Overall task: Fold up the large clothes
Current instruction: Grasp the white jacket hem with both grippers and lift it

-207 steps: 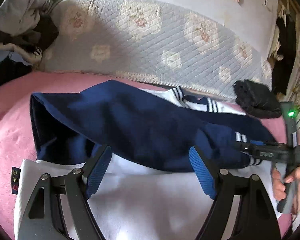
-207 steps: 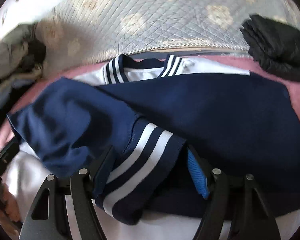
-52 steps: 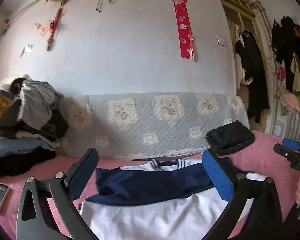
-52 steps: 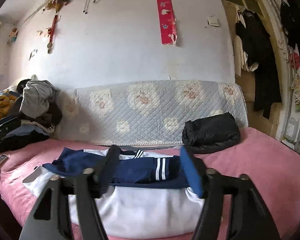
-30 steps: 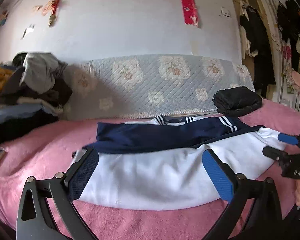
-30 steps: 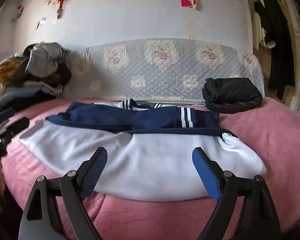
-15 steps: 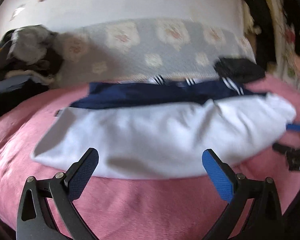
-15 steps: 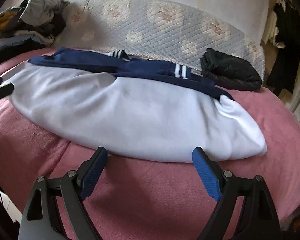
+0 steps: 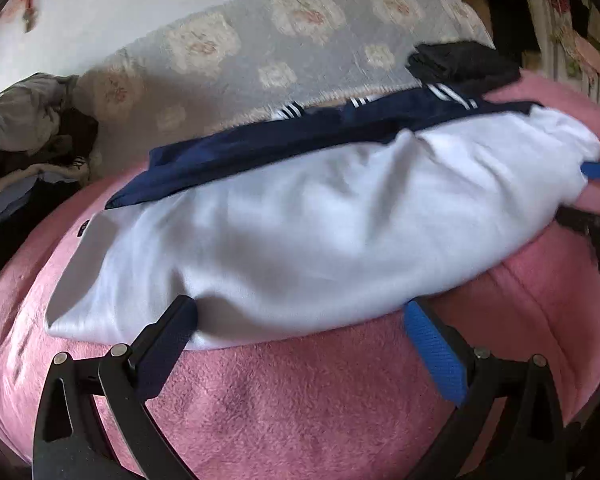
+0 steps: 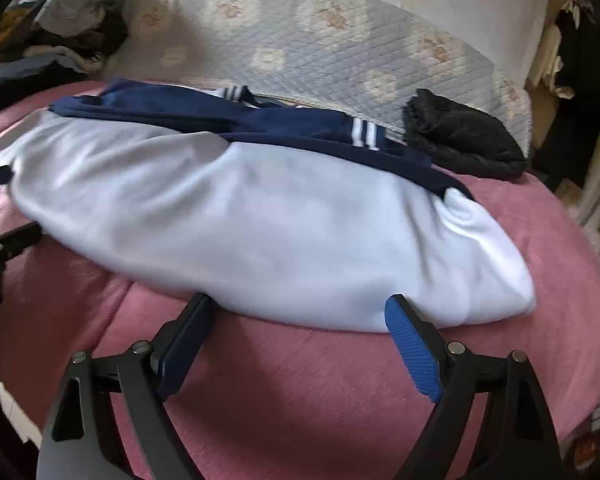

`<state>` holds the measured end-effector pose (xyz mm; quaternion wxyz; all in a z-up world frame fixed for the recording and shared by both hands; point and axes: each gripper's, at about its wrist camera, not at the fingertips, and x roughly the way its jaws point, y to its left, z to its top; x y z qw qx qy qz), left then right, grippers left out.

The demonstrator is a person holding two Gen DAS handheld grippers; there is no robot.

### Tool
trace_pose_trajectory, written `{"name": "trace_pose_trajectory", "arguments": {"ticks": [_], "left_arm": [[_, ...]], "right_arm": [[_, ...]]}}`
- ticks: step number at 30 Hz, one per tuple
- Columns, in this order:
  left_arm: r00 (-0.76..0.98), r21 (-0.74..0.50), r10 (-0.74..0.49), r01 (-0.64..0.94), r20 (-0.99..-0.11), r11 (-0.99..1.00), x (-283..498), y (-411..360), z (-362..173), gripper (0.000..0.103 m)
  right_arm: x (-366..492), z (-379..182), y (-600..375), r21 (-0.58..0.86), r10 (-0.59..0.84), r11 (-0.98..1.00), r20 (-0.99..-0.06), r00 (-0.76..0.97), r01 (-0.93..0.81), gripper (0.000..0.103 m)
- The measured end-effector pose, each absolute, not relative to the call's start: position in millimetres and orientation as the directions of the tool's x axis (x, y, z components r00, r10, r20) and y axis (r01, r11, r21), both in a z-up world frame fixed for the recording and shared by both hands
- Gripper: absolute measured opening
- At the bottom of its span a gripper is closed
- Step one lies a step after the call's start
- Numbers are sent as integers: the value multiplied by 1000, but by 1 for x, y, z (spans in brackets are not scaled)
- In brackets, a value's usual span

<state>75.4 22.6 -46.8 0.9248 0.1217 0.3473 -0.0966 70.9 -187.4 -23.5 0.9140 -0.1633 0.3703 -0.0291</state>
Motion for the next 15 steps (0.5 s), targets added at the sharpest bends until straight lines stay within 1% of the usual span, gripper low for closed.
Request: {"name": "trace_pose_trajectory", "arguments": {"ticks": [2, 5, 6, 7, 9, 10, 13, 15], "left_arm": [[724, 176, -103, 299, -682, 938, 70, 25, -45, 103], [689, 115, -140, 310, -711, 944, 69, 36, -42, 103], [691, 130, -136, 317, -710, 939, 69, 37, -41, 103], [707, 185, -96, 310, -701, 933, 69, 36, -41, 103], [771, 335, 32, 237, -635, 912, 68, 38, -40, 103], [780, 360, 53, 225, -623, 905, 71, 43, -40, 103], [739, 278, -4, 258, -674, 925, 92, 57, -44, 103], [747, 321, 9, 275, -665, 906, 98, 53, -43, 103]], "right_arm": [[74, -22, -186, -354, -192, 932, -669, 718, -81, 89], [74, -20, -186, -398, -214, 912, -668, 712, -99, 89], [73, -20, -188, -407, -222, 908, -666, 712, -97, 89], [73, -20, -190, -423, -241, 902, -662, 710, -88, 89], [72, -17, -194, -459, -292, 887, -648, 704, -55, 89], [72, -16, -196, -477, -314, 878, -637, 703, -39, 89], [74, -18, -202, -508, -342, 861, -622, 705, -31, 90], [81, -17, -206, -507, -337, 861, -627, 703, -39, 90]]}}
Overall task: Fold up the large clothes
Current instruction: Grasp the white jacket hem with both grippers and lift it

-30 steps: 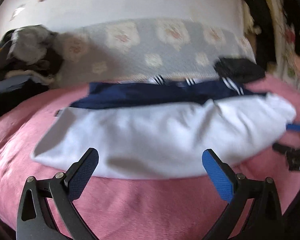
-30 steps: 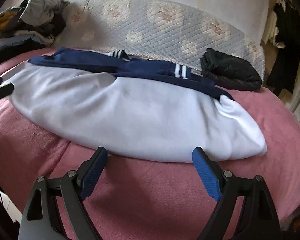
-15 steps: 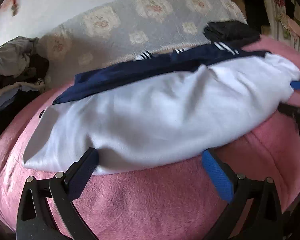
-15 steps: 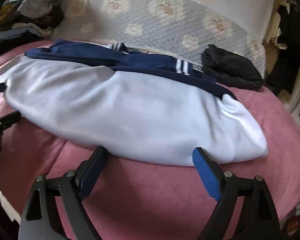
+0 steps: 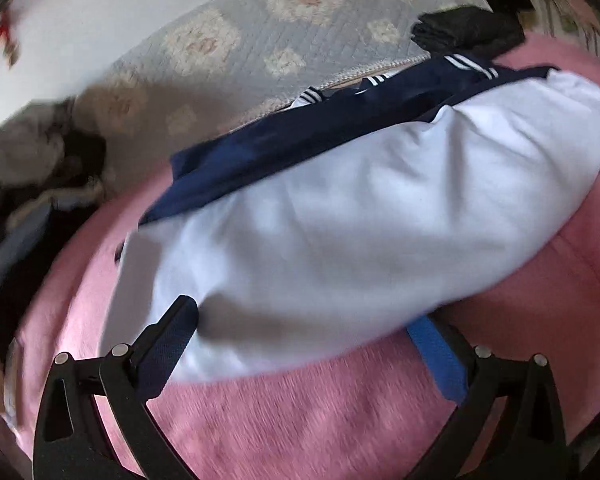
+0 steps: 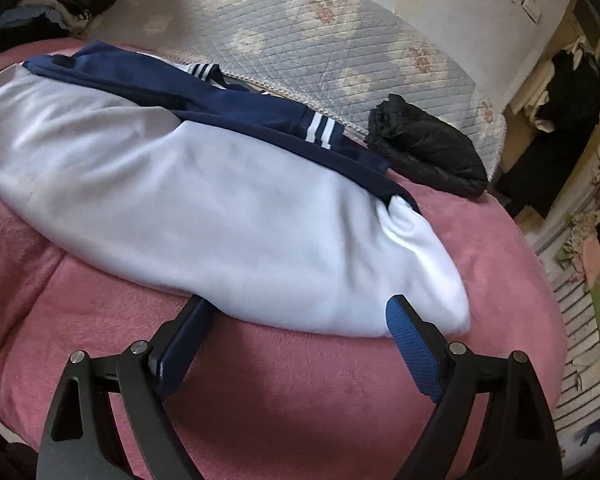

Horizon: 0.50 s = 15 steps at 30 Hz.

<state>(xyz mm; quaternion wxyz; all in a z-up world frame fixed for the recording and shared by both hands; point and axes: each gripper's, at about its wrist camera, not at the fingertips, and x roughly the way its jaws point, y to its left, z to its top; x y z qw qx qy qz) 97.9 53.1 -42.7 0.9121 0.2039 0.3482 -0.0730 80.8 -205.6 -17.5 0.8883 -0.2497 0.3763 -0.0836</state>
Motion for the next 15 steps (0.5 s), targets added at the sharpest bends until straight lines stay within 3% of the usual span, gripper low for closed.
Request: {"name": "trace_pose_trajectory", "arguments": {"ticks": [3, 9, 12, 15], "left_arm": [[766, 367, 36, 266, -642, 891, 109, 46, -39, 102], [764, 303, 56, 186, -643, 934, 118, 67, -37, 96], [786, 347, 147, 90, -600, 934, 115, 82, -37, 80], [785, 284, 116, 80, -608, 955, 112, 88, -34, 73]], "right_arm": [[95, -17, -206, -537, -377, 843, -606, 701, -11, 97], [97, -20, -205, -610, -410, 792, -560, 720, -22, 98], [96, -20, -214, -600, -414, 800, -570, 709, -16, 98], [105, -15, -223, -565, -412, 825, -618, 669, -13, 98]]}}
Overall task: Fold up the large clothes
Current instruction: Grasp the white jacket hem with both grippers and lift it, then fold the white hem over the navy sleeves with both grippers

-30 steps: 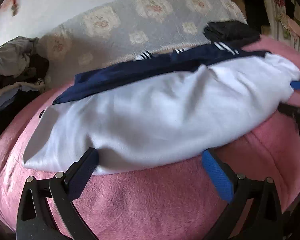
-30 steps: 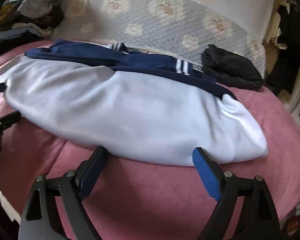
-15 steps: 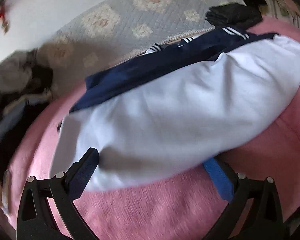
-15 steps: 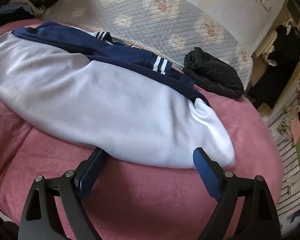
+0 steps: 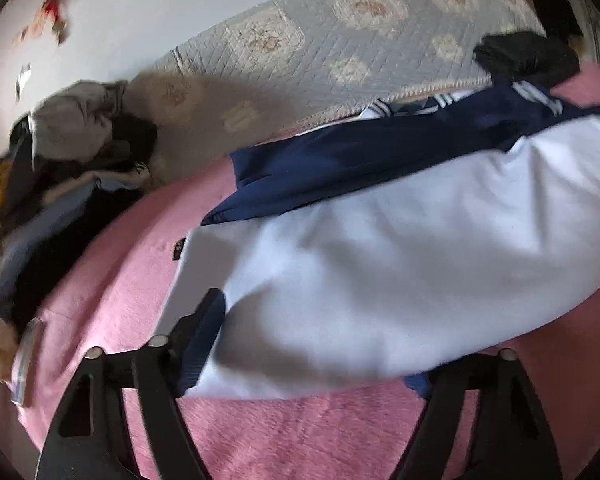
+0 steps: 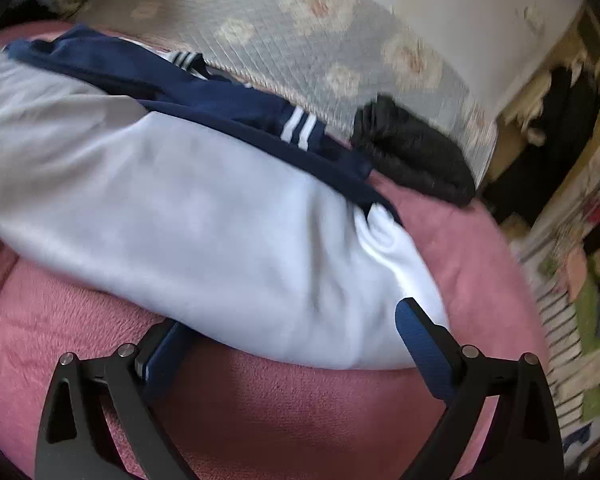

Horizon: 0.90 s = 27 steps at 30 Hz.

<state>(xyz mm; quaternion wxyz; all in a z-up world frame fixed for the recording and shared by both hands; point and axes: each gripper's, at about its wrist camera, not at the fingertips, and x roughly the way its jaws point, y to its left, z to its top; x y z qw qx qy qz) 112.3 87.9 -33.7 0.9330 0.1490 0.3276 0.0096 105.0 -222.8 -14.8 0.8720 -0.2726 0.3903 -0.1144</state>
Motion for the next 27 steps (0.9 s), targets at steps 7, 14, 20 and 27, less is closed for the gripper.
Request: {"name": "trace_pose_trajectory", "arguments": {"ticks": [7, 14, 20, 27], "left_arm": [[778, 237, 87, 81, -623, 968, 124, 94, -34, 73], [752, 80, -10, 84, -659, 993, 147, 106, -31, 66], [797, 94, -16, 91, -604, 991, 130, 97, -19, 32], [818, 12, -74, 98, -571, 995, 88, 109, 15, 30]], "right_arm": [[98, -12, -251, -546, -405, 837, -633, 660, -11, 100], [116, -17, -256, -539, -366, 842, -548, 752, 16, 95], [115, -23, -232, -604, -431, 791, -437, 789, 97, 28], [65, 16, -244, -339, -288, 931, -456, 842, 135, 15]]}}
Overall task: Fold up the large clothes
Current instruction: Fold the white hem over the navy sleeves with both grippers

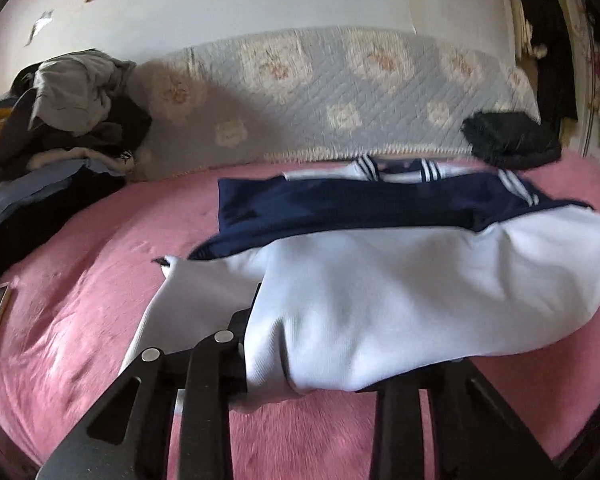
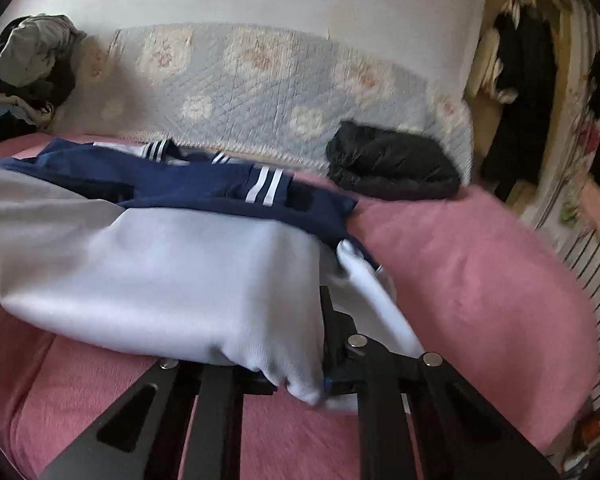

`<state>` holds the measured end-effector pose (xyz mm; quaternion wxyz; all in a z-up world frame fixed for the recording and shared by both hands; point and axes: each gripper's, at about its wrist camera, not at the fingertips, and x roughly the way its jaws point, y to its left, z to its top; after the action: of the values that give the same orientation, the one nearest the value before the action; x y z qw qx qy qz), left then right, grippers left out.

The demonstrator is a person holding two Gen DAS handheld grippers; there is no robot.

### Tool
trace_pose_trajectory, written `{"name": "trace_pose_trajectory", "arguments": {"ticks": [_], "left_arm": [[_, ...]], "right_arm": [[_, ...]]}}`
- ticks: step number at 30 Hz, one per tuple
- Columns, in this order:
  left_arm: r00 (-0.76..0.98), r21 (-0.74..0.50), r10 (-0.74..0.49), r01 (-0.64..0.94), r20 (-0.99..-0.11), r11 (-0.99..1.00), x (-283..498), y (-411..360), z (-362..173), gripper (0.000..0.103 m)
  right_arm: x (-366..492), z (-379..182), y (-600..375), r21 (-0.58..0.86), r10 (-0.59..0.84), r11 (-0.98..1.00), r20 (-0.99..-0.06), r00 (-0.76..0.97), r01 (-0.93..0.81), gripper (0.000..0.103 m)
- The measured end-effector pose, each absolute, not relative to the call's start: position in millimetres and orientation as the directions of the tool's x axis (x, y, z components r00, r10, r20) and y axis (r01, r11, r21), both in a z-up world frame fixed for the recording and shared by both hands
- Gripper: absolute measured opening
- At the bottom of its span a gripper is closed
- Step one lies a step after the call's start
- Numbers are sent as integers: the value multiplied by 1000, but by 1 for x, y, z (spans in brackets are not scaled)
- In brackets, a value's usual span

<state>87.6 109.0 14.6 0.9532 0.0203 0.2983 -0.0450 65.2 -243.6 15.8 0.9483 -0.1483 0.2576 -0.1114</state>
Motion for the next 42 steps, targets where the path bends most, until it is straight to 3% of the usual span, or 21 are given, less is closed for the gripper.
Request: {"name": "trace_pose_trajectory", "arguments": {"ticks": [2, 7, 9, 12, 14, 18, 21, 24, 29, 32, 35, 39, 42], "left_arm": [[824, 15, -79, 105, -561, 994, 71, 113, 24, 30], [786, -2, -101, 125, -610, 992, 49, 117, 24, 31], [778, 19, -84, 122, -622, 992, 50, 113, 21, 38], [764, 60, -36, 98, -644, 993, 64, 109, 20, 55], [752, 23, -59, 98, -656, 995, 73, 112, 22, 55], [751, 15, -71, 107, -657, 994, 85, 115, 28, 55], [749, 22, -75, 119, -658, 993, 104, 114, 37, 56], [752, 51, -28, 81, -659, 995, 136, 115, 46, 71], [743, 52, 2, 44, -669, 998, 197, 116, 43, 71], [719, 63, 15, 41, -695, 997, 239, 118, 33, 70], [682, -21, -50, 51, -730, 998, 275, 124, 19, 70], [669, -139, -147, 66, -728, 988, 300, 135, 10, 74], [688, -187, -213, 113, -694, 976, 289, 138, 21, 85]], "right_arm": [[47, 24, -242, -321, -282, 936, -444, 851, 142, 15], [18, 35, -246, -324, -250, 942, -516, 819, 83, 15], [17, 40, -247, -309, -233, 949, -545, 805, 65, 16], [27, 45, -251, -268, -218, 961, -564, 796, 73, 32], [34, 44, -254, -255, -240, 961, -569, 786, 109, 56], [37, 43, -254, -284, -259, 952, -540, 801, 117, 56], [48, 52, -257, -261, -221, 961, -546, 808, 87, 47], [74, 63, -256, -271, -224, 959, -534, 816, 86, 39], [133, 66, -245, -414, -282, 907, -472, 835, 72, 32], [176, 68, -262, -344, -253, 937, -525, 813, 70, 32], [230, 62, -283, -244, -172, 969, -604, 778, 26, 32], [281, 42, -286, -246, -154, 969, -641, 752, -11, 36], [286, 40, -294, -159, -92, 987, -670, 736, -21, 57]]}}
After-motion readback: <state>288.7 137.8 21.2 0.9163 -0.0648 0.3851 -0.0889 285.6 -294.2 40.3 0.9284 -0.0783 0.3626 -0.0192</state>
